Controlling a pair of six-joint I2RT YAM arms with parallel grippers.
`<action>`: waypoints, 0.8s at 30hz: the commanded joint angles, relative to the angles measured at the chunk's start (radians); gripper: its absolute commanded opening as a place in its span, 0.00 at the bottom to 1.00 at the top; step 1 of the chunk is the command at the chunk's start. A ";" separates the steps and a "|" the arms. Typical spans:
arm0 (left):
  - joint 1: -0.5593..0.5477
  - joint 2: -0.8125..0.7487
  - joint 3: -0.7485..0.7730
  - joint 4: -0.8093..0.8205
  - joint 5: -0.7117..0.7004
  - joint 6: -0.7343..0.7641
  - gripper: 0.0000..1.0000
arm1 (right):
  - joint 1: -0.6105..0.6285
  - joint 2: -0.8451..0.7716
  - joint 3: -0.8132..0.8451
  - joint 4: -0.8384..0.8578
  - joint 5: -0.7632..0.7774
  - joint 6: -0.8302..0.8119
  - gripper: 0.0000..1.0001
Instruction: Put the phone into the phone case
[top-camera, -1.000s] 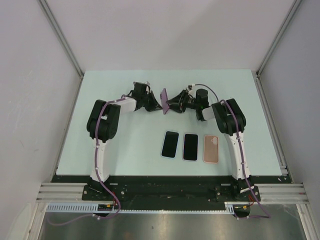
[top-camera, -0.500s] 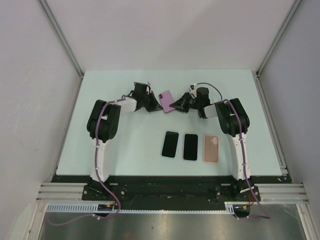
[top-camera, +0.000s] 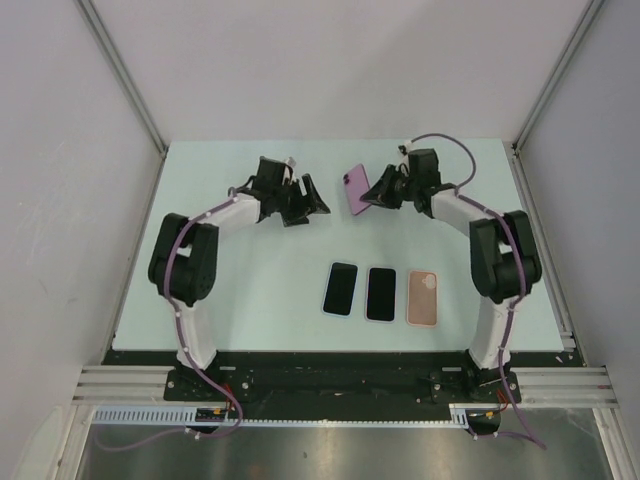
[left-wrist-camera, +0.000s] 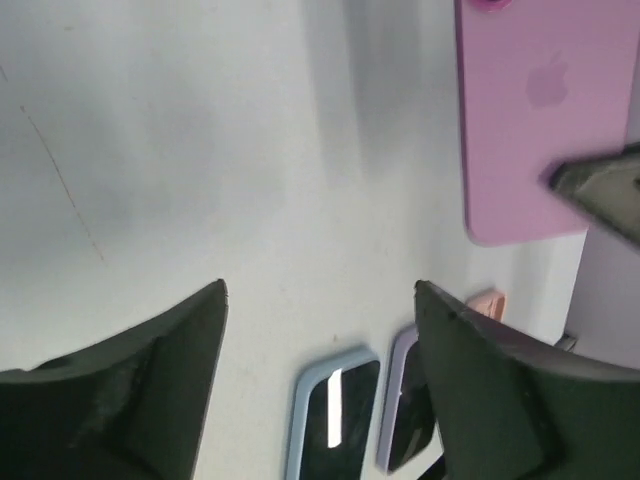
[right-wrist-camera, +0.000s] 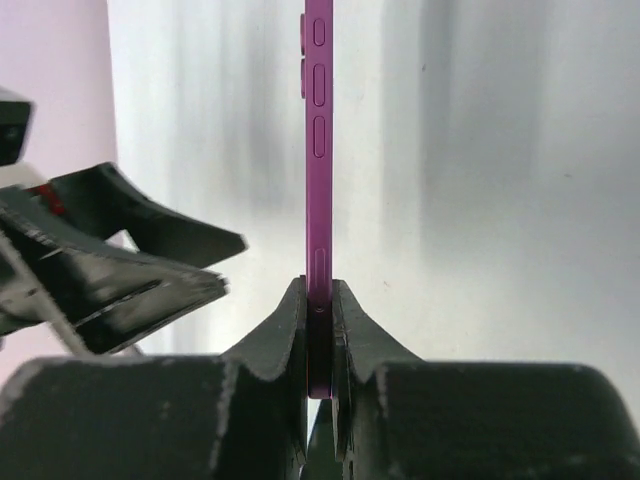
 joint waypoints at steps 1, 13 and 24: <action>-0.015 -0.206 -0.019 -0.063 0.035 0.080 0.87 | 0.016 -0.243 0.021 -0.312 0.242 -0.247 0.00; -0.027 -0.479 -0.159 -0.142 0.141 0.139 1.00 | 0.292 -0.713 -0.149 -1.002 0.938 -0.228 0.00; -0.026 -0.568 -0.225 -0.159 0.167 0.197 1.00 | 0.617 -0.824 -0.315 -1.292 1.131 0.133 0.00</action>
